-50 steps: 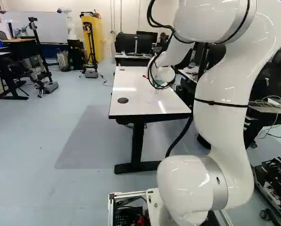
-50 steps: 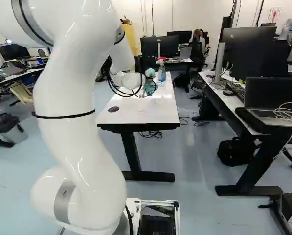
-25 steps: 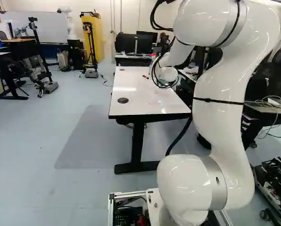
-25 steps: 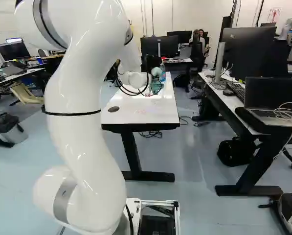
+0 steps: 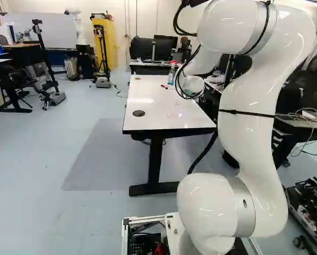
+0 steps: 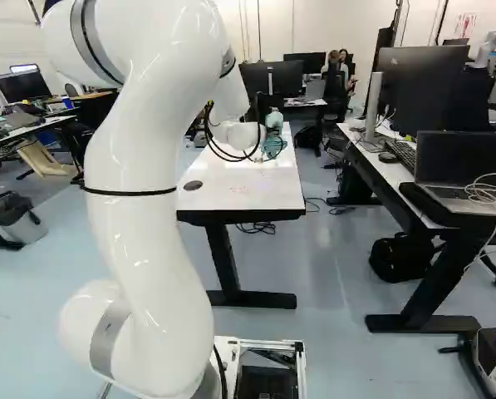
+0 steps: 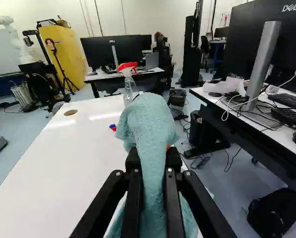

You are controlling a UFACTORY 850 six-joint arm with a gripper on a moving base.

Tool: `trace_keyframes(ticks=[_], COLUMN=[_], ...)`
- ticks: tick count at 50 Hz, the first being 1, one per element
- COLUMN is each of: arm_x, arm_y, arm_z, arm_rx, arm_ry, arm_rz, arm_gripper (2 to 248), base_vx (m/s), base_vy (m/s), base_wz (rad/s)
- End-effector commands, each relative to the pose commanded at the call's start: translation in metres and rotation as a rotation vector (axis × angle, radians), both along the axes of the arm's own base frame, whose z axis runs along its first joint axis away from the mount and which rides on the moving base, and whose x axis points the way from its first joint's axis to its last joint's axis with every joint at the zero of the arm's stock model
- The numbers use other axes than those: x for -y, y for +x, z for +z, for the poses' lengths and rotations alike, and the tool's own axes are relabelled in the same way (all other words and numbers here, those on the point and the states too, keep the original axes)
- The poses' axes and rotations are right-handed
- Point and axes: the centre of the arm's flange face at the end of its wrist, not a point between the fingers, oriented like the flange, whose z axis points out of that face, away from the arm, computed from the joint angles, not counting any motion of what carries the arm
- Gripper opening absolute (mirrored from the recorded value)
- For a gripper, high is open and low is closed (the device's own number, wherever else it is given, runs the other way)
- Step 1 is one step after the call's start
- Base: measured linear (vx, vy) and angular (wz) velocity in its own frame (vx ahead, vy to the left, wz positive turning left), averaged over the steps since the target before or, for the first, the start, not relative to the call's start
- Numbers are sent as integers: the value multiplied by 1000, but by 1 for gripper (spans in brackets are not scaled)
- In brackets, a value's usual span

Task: Clean the table with the green towel

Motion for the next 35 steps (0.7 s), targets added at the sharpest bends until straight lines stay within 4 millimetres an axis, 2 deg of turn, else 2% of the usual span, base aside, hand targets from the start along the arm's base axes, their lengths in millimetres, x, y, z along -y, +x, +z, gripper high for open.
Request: trace_keyframes(ticks=[35], arm_x=[5], arm_y=[0], arm_z=[-32], arm_rx=[1], arm_ry=[-5], arm_rz=[-11], arm_gripper=[47], base_vx=[0], base_vy=[0], base_wz=[0])
